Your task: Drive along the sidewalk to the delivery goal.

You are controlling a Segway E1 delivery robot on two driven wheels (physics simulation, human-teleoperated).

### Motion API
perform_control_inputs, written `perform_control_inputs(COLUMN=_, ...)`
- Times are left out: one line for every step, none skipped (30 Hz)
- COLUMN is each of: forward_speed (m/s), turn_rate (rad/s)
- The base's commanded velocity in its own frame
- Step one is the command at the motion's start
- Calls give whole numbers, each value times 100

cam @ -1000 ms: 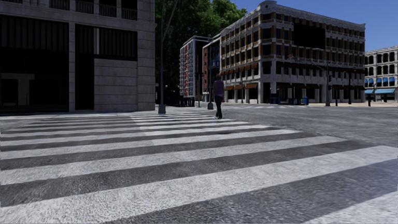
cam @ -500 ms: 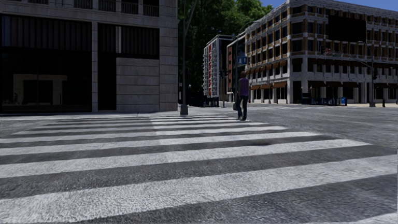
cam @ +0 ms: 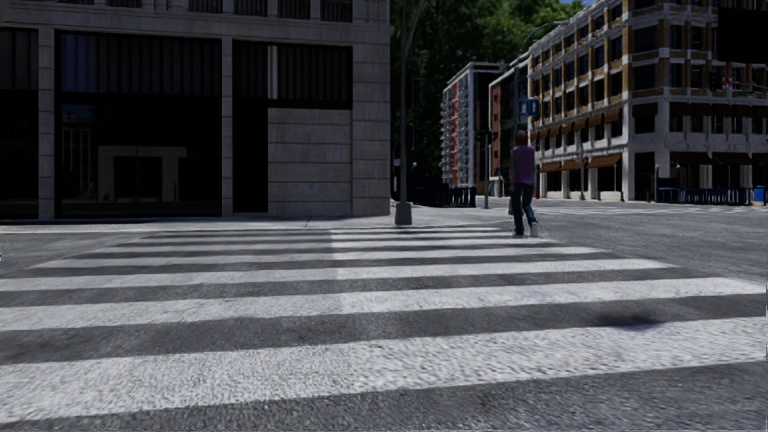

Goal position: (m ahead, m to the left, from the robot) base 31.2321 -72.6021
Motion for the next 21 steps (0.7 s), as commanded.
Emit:
perform_control_inputs(forward_speed=200, turn_rate=37)
perform_control_inputs(forward_speed=200, turn_rate=37)
perform_control_inputs(forward_speed=200, turn_rate=37)
perform_control_inputs(forward_speed=200, turn_rate=37)
perform_control_inputs(forward_speed=200, turn_rate=37)
perform_control_inputs(forward_speed=200, turn_rate=33)
perform_control_inputs(forward_speed=200, turn_rate=32)
perform_control_inputs(forward_speed=200, turn_rate=32)
perform_control_inputs(forward_speed=200, turn_rate=0)
perform_control_inputs(forward_speed=200, turn_rate=0)
perform_control_inputs(forward_speed=200, turn_rate=0)
perform_control_inputs(forward_speed=200, turn_rate=0)
perform_control_inputs(forward_speed=200, turn_rate=0)
perform_control_inputs(forward_speed=200, turn_rate=0)
perform_control_inputs(forward_speed=200, turn_rate=0)
perform_control_inputs(forward_speed=200, turn_rate=0)
perform_control_inputs(forward_speed=200, turn_rate=0)
perform_control_inputs(forward_speed=200, turn_rate=0)
perform_control_inputs(forward_speed=200, turn_rate=0)
perform_control_inputs(forward_speed=200, turn_rate=0)
perform_control_inputs(forward_speed=200, turn_rate=0)
